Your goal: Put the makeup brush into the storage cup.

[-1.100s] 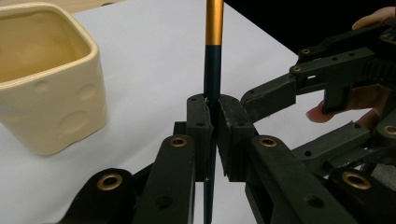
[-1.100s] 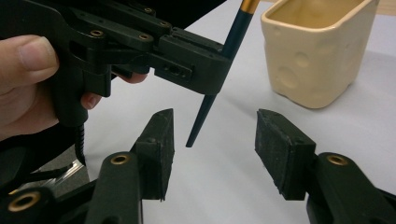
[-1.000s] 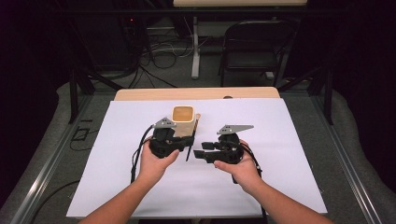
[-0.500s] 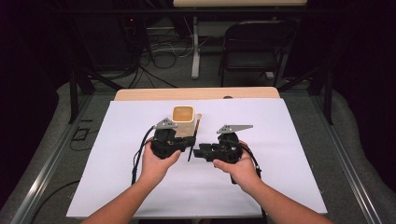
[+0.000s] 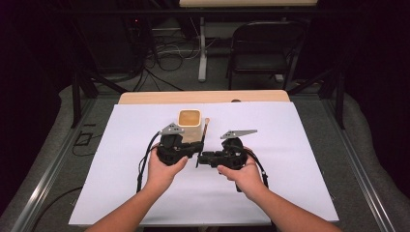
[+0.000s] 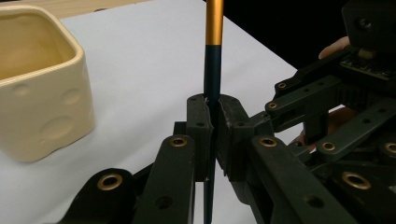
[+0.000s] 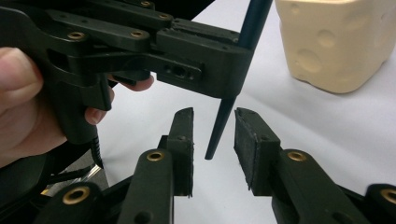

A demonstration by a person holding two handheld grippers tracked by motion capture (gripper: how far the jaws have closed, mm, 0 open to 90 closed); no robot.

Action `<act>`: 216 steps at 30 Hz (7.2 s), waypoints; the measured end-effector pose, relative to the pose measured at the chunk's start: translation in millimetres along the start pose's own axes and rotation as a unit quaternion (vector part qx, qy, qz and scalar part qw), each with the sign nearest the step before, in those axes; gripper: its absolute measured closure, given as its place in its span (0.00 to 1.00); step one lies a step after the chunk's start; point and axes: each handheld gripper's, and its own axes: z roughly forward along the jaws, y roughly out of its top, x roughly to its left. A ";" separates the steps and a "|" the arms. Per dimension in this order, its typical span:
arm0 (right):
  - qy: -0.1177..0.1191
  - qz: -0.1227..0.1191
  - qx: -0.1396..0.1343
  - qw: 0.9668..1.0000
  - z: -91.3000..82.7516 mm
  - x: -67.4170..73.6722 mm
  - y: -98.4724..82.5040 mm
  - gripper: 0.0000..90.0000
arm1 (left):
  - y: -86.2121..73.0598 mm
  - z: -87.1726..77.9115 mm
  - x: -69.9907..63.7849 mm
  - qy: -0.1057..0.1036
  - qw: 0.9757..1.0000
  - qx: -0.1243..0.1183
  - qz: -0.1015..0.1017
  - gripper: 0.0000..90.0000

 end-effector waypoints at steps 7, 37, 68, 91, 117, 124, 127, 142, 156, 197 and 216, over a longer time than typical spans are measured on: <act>0.002 0.015 0.002 1.000 4.3 -2.0 -2.7 0.78 | -0.3 -1.4 -1.8 -0.004 1.000 -0.003 -0.003 0.93; 0.008 0.042 0.008 0.999 8.4 -3.2 -3.0 0.93 | -0.9 -1.4 -6.3 -0.010 1.000 -0.004 -0.001 0.93; 0.011 0.067 0.011 0.998 7.4 -5.3 -3.4 0.94 | -0.6 -7.1 -3.3 -0.022 1.000 -0.020 0.001 0.74; -0.028 0.019 0.033 0.999 3.0 -4.6 -4.8 0.94 | -1.0 -15.9 2.6 -0.016 0.999 -0.037 0.014 0.56; -0.059 -0.063 0.067 0.994 6.2 2.7 -9.3 0.94 | 1.4 -18.2 -0.5 -0.026 0.999 -0.036 0.024 0.60; -0.066 -0.083 0.075 0.992 9.2 5.7 -11.0 0.94 | 2.5 -17.3 -2.3 -0.026 0.999 -0.038 0.022 0.64; -0.067 -0.088 0.076 0.991 10.6 6.8 -11.7 0.94 | 3.5 -17.5 -2.5 -0.030 0.999 -0.038 0.020 0.67; -0.064 -0.096 0.083 0.990 13.2 9.8 -13.1 0.94 | 5.9 -17.6 -2.0 -0.024 0.999 -0.043 0.006 0.75; -0.061 -0.100 0.083 0.990 14.6 11.4 -13.6 0.94 | 7.0 -17.7 -3.3 -0.024 0.999 -0.043 -0.015 0.86; -0.056 -0.098 0.082 0.990 16.1 12.7 -14.2 0.94 | 7.1 -18.9 -3.2 -0.021 0.999 -0.037 -0.023 0.93; -0.062 -0.104 0.057 0.991 9.4 10.0 -12.9 0.62 | 8.5 -25.5 0.4 -0.008 0.999 -0.044 -0.017 0.93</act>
